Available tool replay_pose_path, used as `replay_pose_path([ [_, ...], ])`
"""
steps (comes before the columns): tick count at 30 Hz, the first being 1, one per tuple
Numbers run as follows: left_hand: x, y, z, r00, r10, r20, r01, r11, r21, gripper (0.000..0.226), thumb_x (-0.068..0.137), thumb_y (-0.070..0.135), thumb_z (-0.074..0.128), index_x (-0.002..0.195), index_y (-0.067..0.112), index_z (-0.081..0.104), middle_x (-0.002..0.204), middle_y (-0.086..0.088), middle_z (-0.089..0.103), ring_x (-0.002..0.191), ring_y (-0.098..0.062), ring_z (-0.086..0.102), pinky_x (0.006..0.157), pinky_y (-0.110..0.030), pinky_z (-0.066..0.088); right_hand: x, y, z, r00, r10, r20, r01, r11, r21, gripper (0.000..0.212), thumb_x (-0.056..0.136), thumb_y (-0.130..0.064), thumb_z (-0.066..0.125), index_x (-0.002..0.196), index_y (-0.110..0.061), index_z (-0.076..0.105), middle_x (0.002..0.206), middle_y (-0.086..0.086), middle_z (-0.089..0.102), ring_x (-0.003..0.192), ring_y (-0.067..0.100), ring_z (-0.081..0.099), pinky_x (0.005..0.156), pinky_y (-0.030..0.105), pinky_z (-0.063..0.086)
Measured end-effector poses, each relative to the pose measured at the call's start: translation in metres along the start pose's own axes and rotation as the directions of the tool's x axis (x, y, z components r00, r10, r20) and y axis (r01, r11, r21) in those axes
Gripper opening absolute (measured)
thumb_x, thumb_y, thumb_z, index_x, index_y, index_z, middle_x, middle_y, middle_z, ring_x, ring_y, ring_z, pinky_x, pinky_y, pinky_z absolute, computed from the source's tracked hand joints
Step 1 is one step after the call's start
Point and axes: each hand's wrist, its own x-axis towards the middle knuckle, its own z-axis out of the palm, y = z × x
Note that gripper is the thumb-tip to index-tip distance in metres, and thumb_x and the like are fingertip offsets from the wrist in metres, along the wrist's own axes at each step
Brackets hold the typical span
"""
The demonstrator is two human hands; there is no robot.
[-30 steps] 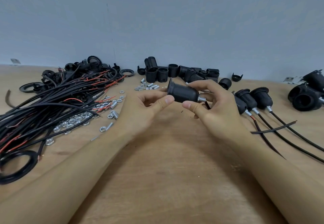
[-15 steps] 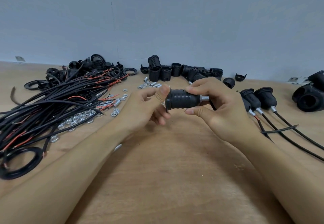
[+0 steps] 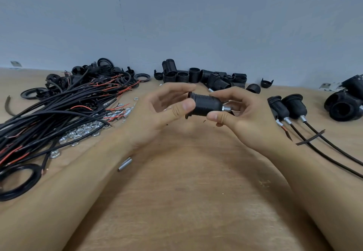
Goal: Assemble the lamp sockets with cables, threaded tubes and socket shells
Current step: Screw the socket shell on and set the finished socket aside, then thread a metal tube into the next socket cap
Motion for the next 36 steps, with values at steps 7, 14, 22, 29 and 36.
replay_pose_path([
  [7, 0.003, 0.009, -0.004, 0.966, -0.069, -0.250, 0.023, 0.983, -0.182, 0.043, 0.087, 0.045, 0.047, 0.105, 0.012, 0.068, 0.086, -0.006, 0.076, 0.105, -0.019, 0.068, 0.089, -0.036, 0.045, 0.002, 0.003, 0.000, 1.000, 0.019, -0.015, -0.019, 1.000, 0.006, 0.030, 0.077, -0.009, 0.082, 0.101, -0.025, 0.072, 0.095, -0.006, 0.072, 0.075, 0.013, 0.069, 0.061, 0.026, 0.058],
  [14, 0.000, 0.010, 0.003, 0.976, -0.022, -0.216, -0.024, 0.977, -0.210, 0.055, 0.090, 0.049, 0.038, 0.110, 0.007, 0.067, 0.061, -0.005, 0.069, 0.098, -0.021, 0.070, 0.091, -0.035, 0.043, 0.001, 0.003, 0.002, 1.000, 0.030, 0.003, -0.030, 1.000, 0.000, 0.031, 0.078, -0.005, 0.080, 0.102, -0.023, 0.070, 0.096, -0.005, 0.071, 0.075, 0.014, 0.068, 0.063, 0.026, 0.057],
  [22, 0.001, 0.000, 0.010, 0.960, -0.045, -0.278, 0.032, 0.998, -0.049, 0.050, 0.087, 0.053, 0.038, 0.109, 0.020, 0.070, 0.109, 0.001, 0.073, 0.101, -0.012, 0.063, 0.084, -0.033, 0.046, 0.001, -0.001, 0.004, 1.000, 0.028, 0.007, -0.028, 1.000, 0.003, 0.030, 0.081, -0.006, 0.078, 0.100, -0.027, 0.069, 0.095, -0.012, 0.072, 0.072, 0.010, 0.067, 0.062, 0.023, 0.057],
  [29, -0.002, 0.002, 0.009, 0.908, 0.132, -0.399, -0.184, 0.978, -0.097, 0.061, 0.091, 0.064, 0.040, 0.105, 0.011, 0.065, 0.056, -0.007, 0.064, 0.086, -0.025, 0.072, 0.085, -0.030, 0.048, -0.002, 0.001, 0.004, 0.999, 0.052, 0.018, -0.050, 0.997, -0.063, 0.032, 0.079, -0.010, 0.080, 0.105, -0.027, 0.070, 0.097, -0.009, 0.072, 0.087, 0.014, 0.068, 0.068, 0.027, 0.058],
  [36, -0.010, -0.010, 0.019, 0.839, 0.462, -0.288, -0.359, 0.867, 0.345, 0.042, 0.102, 0.029, 0.031, 0.085, 0.008, 0.064, 0.053, -0.002, 0.055, 0.053, -0.021, 0.058, 0.067, -0.032, 0.045, 0.006, -0.005, 0.000, 0.955, -0.006, -0.296, -0.030, 0.992, -0.119, 0.031, 0.082, -0.014, 0.078, 0.097, -0.038, 0.064, 0.091, -0.017, 0.069, 0.085, 0.008, 0.067, 0.070, 0.023, 0.056],
])
